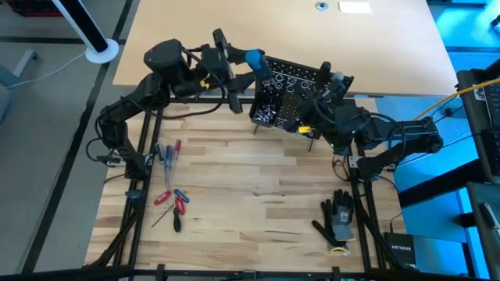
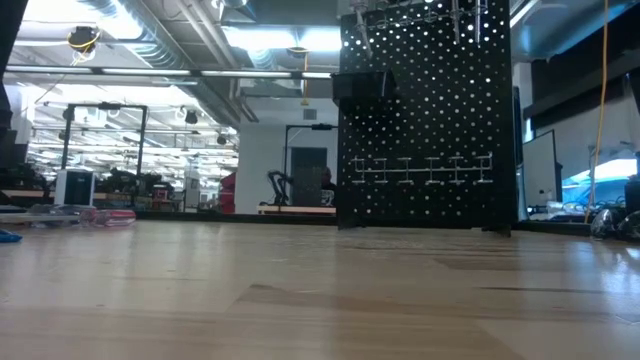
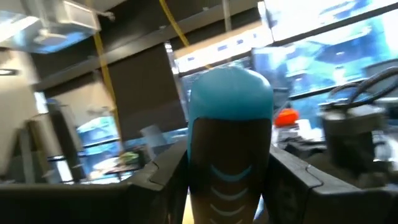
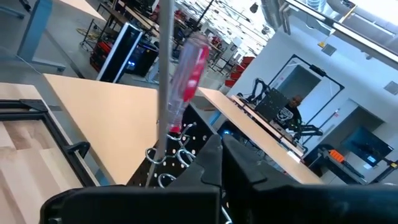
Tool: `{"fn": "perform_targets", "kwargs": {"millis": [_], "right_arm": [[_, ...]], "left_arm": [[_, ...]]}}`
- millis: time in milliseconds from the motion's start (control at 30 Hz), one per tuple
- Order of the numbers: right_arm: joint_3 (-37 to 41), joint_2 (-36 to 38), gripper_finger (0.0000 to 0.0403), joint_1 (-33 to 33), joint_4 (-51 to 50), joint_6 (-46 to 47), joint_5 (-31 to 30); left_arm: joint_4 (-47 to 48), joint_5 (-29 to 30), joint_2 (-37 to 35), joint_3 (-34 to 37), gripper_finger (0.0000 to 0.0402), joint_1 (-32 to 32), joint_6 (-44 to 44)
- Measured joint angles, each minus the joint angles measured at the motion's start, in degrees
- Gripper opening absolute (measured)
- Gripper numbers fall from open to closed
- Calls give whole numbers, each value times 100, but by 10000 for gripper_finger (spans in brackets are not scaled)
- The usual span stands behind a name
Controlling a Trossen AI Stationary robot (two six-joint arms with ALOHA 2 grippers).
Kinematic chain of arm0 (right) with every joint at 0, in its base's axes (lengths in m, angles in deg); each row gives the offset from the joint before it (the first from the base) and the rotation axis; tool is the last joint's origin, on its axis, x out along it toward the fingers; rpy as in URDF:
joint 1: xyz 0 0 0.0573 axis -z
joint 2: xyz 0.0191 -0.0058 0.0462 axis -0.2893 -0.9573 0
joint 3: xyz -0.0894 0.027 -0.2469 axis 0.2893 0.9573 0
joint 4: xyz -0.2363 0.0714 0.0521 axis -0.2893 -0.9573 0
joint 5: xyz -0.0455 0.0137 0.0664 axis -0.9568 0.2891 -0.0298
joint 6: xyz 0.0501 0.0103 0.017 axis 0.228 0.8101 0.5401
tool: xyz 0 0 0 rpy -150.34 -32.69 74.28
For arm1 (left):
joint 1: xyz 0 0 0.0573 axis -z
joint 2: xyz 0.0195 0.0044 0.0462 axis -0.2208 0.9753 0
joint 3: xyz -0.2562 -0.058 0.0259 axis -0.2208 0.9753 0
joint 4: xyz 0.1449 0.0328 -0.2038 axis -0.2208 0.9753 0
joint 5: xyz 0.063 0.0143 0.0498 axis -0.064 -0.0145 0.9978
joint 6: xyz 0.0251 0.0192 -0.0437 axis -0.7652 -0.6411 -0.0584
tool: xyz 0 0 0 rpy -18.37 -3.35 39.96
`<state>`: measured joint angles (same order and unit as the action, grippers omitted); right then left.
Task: Hang tools onto peg board
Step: Hang the bottom blue screwdriver on the black pegboard
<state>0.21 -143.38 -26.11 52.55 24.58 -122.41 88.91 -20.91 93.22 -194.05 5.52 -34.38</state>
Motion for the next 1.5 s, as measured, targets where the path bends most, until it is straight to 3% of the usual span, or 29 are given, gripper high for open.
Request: {"fn": "perform_targets", "kwargs": {"millis": [333, 767, 967, 1133, 1333, 1500], "right_arm": [[2, -32, 8, 179, -1, 253, 360], [9, -341, 9, 221, -127, 503, 609], [9, -272, 9, 31, -136, 233, -68], [7, -7, 10, -767, -410, 169, -819], [7, 95, 10, -2296, -2098, 1660, -1731], [7, 85, 10, -3229, -4161, 4403, -1758]], "left_arm": [[-125, -442, 67, 0, 153, -2, 269], [-673, -468, 166, 3, 153, -6, 250], [-806, -466, 203, 4, 153, -97, 109], [-1102, -349, 270, 2, 153, -412, 107], [-1231, -200, 457, -4, 153, -761, 159], [-1277, -234, 518, -22, 153, -987, 413]]}}
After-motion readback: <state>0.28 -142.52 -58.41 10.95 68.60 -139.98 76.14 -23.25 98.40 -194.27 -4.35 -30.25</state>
